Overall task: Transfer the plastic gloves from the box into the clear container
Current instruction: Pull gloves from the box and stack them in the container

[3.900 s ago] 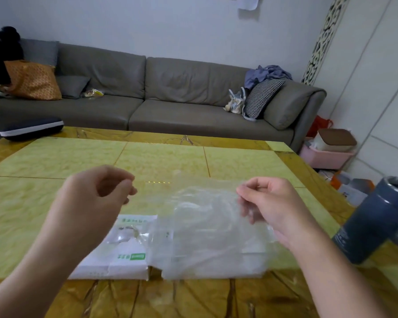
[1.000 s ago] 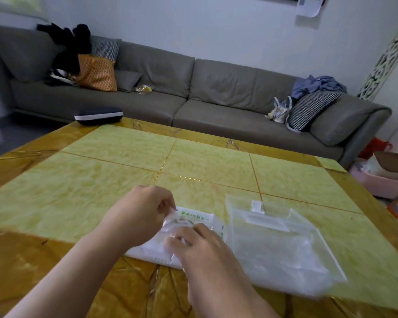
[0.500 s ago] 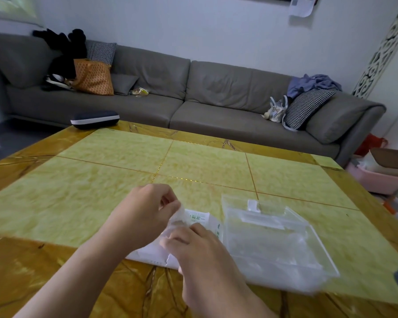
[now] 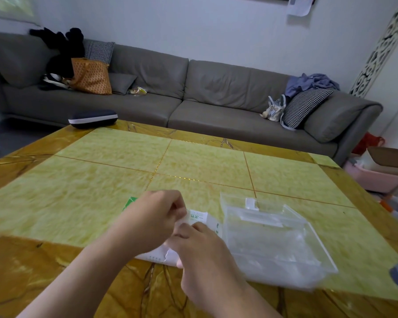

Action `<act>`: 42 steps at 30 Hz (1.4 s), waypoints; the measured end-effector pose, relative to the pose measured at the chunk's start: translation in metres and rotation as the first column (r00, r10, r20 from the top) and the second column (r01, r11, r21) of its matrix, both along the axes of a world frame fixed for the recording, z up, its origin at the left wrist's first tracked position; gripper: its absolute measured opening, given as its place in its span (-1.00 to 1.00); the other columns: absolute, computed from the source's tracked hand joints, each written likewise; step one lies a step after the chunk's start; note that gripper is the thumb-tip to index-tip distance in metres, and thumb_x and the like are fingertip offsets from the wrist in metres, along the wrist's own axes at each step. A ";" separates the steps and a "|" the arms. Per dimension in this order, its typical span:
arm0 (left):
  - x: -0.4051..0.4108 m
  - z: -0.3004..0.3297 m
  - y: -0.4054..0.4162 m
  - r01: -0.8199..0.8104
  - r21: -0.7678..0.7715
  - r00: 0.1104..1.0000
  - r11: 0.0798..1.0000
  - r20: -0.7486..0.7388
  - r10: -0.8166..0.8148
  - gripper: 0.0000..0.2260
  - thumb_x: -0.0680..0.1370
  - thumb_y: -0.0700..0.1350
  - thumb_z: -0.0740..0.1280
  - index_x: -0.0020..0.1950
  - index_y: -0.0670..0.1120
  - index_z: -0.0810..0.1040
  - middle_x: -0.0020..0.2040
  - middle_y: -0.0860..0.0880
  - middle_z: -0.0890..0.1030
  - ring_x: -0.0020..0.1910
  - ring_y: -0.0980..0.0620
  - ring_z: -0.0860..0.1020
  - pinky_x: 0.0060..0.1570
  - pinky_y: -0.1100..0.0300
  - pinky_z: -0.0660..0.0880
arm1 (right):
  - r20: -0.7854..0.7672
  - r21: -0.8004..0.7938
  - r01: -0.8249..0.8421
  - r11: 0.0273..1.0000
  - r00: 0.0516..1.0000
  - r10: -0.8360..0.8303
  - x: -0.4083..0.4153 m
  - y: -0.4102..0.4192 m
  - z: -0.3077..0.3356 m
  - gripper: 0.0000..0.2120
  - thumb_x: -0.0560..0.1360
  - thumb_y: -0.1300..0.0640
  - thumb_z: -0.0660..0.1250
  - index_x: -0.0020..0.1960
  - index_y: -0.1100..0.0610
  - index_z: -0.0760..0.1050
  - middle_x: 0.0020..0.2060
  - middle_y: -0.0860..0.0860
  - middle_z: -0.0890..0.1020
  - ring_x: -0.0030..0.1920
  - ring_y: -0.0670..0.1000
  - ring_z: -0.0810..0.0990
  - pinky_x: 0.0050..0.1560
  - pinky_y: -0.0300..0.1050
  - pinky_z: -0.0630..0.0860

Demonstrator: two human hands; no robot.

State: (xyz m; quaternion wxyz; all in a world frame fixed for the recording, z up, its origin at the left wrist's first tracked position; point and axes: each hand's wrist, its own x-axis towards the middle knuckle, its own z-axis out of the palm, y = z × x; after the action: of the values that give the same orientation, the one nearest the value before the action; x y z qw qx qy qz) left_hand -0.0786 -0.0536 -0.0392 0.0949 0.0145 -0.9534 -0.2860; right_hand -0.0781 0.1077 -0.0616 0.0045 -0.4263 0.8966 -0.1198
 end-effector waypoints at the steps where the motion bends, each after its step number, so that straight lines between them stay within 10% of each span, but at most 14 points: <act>1: -0.001 0.002 -0.004 -0.033 0.055 0.999 0.998 -0.020 0.035 -0.85 0.62 -0.06 0.34 -0.14 0.09 0.59 -0.26 0.13 0.62 -0.25 0.14 0.56 -0.26 0.25 0.51 | 0.000 0.000 -0.010 1.000 1.000 0.010 0.000 0.000 -0.001 -0.43 0.51 0.36 0.28 0.46 -0.02 0.46 0.41 -0.13 0.42 0.25 0.06 0.38 0.10 -0.20 0.24; 13: 0.008 0.017 0.015 0.029 0.246 1.000 0.969 -0.010 -0.027 -0.86 0.60 -0.02 0.36 -0.15 0.09 0.62 -0.24 0.15 0.67 -0.23 0.23 0.61 -0.28 0.36 0.48 | -0.006 -0.013 -0.016 1.000 1.000 0.016 0.002 -0.001 0.000 -0.46 0.48 0.33 0.35 0.42 0.02 0.47 0.32 -0.05 0.50 0.26 0.06 0.40 0.14 -0.16 0.36; 18: 0.006 0.015 -0.002 0.007 0.215 1.000 0.977 -0.014 -0.004 -0.87 0.55 0.07 0.43 -0.16 0.09 0.63 -0.26 0.08 0.67 -0.23 0.06 0.63 -0.16 0.00 0.62 | 0.024 -0.040 -0.004 0.999 1.000 0.005 -0.004 0.003 -0.008 -0.38 0.50 0.33 0.33 0.49 -0.08 0.44 0.36 -0.13 0.48 0.29 0.03 0.36 0.26 -0.09 0.44; 25: 0.018 0.014 -0.062 0.081 0.170 0.939 0.982 0.316 -0.132 -0.73 0.48 0.02 0.53 0.12 0.26 0.61 0.04 0.26 0.67 0.05 0.26 0.63 0.08 0.13 0.61 | 0.045 -0.036 0.039 0.999 0.998 -0.037 -0.001 0.003 -0.005 -0.35 0.52 0.36 0.31 0.49 -0.15 0.44 0.35 -0.05 0.49 0.34 0.05 0.33 0.36 -0.02 0.41; 30: 0.011 0.012 -0.058 -0.040 0.189 0.991 0.981 0.132 0.015 -0.74 0.59 -0.20 0.37 -0.12 0.14 0.71 -0.18 0.12 0.73 -0.15 -0.10 0.69 -0.06 -0.20 0.63 | 0.076 -0.077 0.043 0.996 0.996 -0.038 -0.001 0.003 -0.008 -0.38 0.50 0.39 0.32 0.42 -0.14 0.50 0.38 -0.13 0.49 0.39 0.00 0.33 0.42 -0.06 0.38; 36: 0.015 0.029 -0.032 0.018 0.352 0.995 0.936 -0.100 0.018 -0.85 0.60 0.01 0.37 -0.12 0.09 0.71 -0.19 -0.05 0.71 -0.14 -0.28 0.63 -0.07 -0.28 0.59 | 0.074 -0.068 0.019 0.998 0.997 -0.014 -0.001 0.002 -0.005 -0.44 0.49 0.40 0.28 0.34 -0.11 0.51 0.40 -0.19 0.48 0.36 -0.01 0.34 0.35 -0.16 0.32; 42: 0.017 0.033 -0.011 0.022 0.391 0.984 0.920 -0.173 0.050 -0.81 0.62 -0.05 0.36 -0.17 0.04 0.69 -0.21 0.01 0.71 -0.15 -0.10 0.67 0.01 -0.20 0.59 | 0.093 -0.051 0.020 0.999 0.996 -0.015 0.001 0.002 -0.002 -0.44 0.50 0.37 0.30 0.40 -0.08 0.50 0.44 -0.12 0.45 0.42 0.00 0.30 0.44 -0.10 0.31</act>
State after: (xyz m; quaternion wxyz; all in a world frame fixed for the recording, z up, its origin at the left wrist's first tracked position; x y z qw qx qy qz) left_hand -0.0620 -0.0647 -0.0063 0.1776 0.0141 -0.8645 -0.4700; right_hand -0.0773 0.1100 -0.0638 0.0342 -0.4125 0.8956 -0.1627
